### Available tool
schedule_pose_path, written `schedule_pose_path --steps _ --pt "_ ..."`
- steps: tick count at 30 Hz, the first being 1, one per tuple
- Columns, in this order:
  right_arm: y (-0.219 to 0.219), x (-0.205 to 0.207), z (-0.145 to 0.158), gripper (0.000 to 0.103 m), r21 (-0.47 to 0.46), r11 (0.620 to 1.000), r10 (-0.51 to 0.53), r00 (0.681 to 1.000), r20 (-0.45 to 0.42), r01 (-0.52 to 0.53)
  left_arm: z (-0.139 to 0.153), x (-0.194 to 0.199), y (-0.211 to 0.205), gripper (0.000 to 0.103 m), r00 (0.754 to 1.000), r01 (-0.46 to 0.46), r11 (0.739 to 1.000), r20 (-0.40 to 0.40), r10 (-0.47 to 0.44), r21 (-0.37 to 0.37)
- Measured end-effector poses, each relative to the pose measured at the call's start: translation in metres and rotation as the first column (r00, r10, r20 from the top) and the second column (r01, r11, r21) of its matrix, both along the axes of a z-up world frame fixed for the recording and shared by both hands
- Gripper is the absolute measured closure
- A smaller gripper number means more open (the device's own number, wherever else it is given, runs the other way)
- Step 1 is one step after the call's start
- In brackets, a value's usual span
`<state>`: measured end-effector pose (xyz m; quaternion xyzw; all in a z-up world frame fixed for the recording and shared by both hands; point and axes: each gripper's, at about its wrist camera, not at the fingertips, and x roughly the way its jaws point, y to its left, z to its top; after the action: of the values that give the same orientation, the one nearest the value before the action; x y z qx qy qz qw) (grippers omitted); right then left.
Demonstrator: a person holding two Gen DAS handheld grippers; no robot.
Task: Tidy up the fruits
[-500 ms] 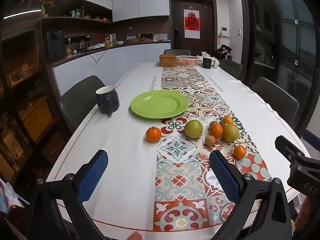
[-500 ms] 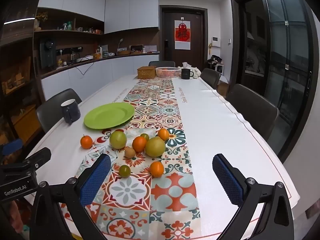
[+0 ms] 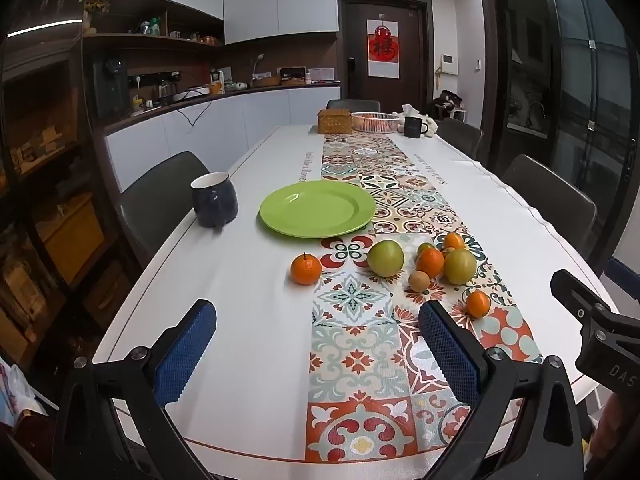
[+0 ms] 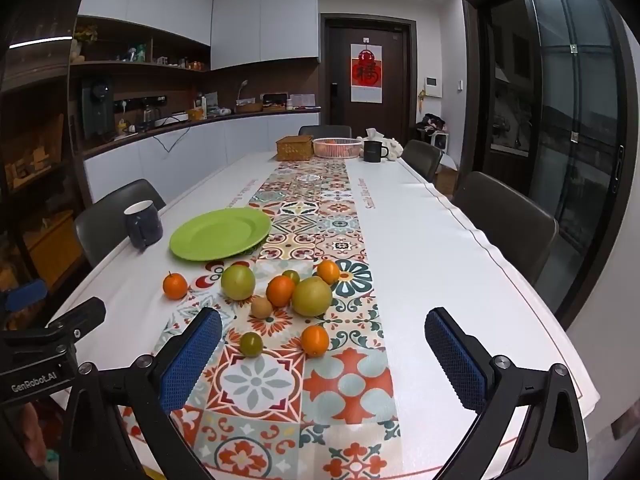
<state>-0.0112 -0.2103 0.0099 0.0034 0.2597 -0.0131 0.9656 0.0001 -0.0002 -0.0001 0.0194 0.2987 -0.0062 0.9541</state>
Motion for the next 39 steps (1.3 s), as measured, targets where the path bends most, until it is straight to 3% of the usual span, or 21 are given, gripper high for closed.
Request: schedule_pose_path --steps 39 --pt "0.0002 -0.0047 0.0039 0.001 -0.002 1.000 0.001 1.000 0.007 -0.001 0.0047 -0.0048 0.0001 0.000 1.000 -0.004 1.000 0.007 0.004 -0.001"
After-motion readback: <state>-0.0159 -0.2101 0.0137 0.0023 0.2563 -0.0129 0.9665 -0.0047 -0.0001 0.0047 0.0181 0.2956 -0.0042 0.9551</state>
